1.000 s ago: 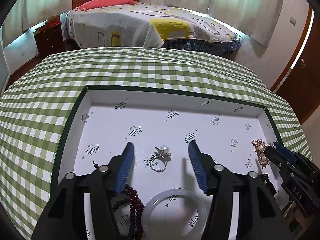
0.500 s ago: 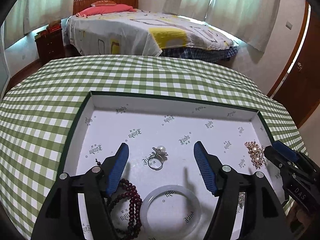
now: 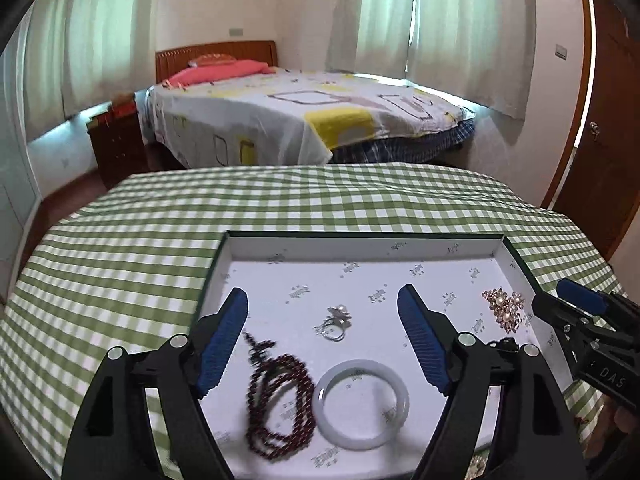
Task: Organize jewelry
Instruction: 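Withdraw both grippers from the box toward the remaining jewelry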
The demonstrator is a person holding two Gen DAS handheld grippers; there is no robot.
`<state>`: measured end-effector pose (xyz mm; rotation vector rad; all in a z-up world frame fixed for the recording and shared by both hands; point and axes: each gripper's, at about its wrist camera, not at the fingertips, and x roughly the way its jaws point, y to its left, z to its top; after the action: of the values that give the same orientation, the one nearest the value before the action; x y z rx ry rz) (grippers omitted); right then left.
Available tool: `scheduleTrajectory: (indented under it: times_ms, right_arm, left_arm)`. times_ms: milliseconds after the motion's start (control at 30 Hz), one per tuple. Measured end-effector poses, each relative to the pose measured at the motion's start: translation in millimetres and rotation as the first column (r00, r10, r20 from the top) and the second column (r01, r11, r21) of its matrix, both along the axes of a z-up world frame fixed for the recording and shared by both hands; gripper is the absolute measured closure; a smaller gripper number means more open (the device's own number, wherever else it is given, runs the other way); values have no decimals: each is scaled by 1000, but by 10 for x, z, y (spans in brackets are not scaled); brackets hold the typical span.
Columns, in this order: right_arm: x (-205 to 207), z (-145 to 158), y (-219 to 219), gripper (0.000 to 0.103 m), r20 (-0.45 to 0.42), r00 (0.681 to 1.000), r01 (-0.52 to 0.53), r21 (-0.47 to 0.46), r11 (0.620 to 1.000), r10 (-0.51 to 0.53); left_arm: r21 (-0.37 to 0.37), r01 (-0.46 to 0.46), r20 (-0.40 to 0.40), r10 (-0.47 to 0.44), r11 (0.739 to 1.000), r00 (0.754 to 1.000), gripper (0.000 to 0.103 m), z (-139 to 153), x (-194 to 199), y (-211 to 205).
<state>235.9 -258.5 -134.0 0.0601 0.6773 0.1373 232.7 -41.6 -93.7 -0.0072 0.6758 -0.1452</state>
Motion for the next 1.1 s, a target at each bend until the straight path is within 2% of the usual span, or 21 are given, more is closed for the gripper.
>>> scheduleTrajectory:
  times_ms: [167,400,733,1100]
  right_arm:
    - [-173,24,31,47,2,1000,-5,11,1000,5]
    - [-501,-26,116,47,-7,1000,-19,24,1000,19]
    - [-813,-348,463,44,-71,994,-83,38,996,86]
    - [-854,-612,777,38,-133,979,-157,11,988,157]
  left_arm:
    - [9,-19,29,19,1000,999,28,76,-218,124]
    - [50,-34,41,32,998,999,28,29,-556,292]
    - [52,-95,-10,96,994,995,28,-179,-911,613]
    - [50,-154,-55,156,987,986,28,-375,-1133,909]
